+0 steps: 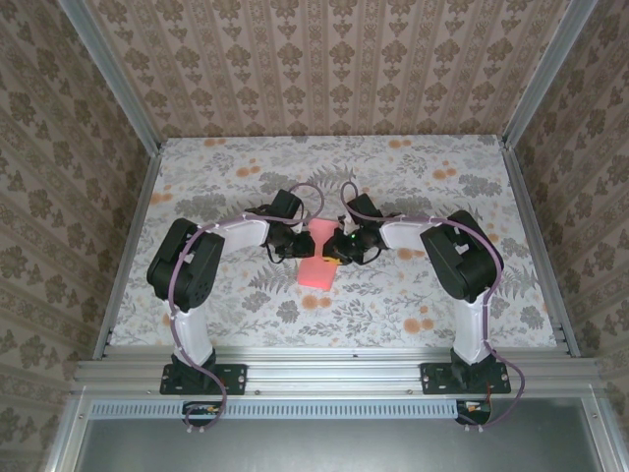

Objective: Fold a paper plane with a square sheet of paper (pick it up from the middle)
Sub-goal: Fold the square sheet of paper in half at the center of the table.

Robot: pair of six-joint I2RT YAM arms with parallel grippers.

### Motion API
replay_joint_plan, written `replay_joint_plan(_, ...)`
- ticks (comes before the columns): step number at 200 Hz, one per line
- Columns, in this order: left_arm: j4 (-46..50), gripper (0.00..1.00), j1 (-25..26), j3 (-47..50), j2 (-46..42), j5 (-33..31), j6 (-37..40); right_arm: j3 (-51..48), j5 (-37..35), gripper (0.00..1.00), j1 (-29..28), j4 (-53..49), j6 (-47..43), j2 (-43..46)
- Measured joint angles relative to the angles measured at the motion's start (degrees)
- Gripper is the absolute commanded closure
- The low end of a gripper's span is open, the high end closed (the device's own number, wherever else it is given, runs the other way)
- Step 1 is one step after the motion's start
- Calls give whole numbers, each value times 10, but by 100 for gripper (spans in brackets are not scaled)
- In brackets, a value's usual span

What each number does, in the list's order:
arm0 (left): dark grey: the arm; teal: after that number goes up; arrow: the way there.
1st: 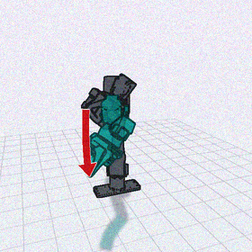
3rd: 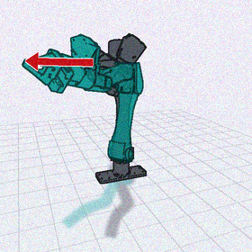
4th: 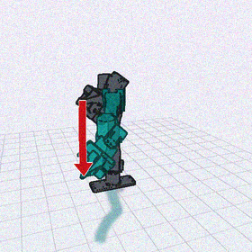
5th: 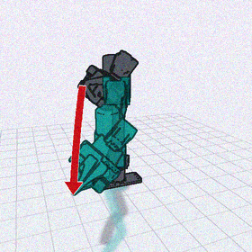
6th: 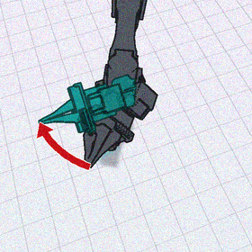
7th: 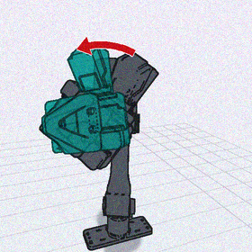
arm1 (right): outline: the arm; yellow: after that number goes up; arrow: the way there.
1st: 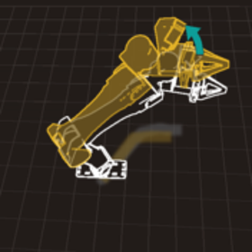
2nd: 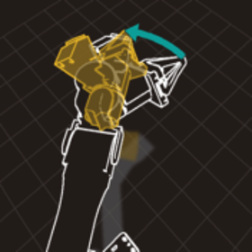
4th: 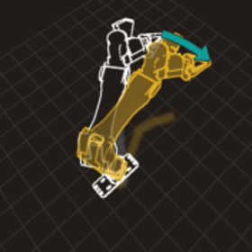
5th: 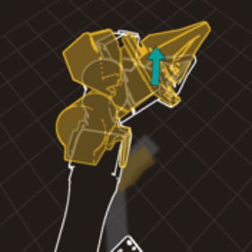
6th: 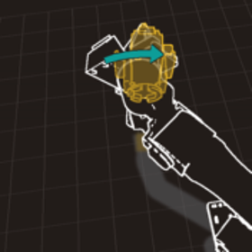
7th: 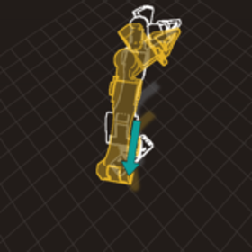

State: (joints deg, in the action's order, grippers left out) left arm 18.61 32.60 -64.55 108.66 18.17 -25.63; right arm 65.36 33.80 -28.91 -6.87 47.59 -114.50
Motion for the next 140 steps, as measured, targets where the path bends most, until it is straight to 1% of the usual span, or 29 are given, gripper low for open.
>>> replay_joint_plan(42,1,79,0,-1,0,0,1,-4,-6,82,0,-9,-25,4)
replay_joint_plan(85,3,79,0,-4,2,0,4,-32,-9,83,-6,-23,-43,29)
replay_joint_plan(120,3,79,1,-4,3,0,5,-56,-15,83,-8,-37,-39,59)
replay_joint_plan(140,4,79,1,-4,3,0,5,-56,-15,83,-8,-25,-24,69)
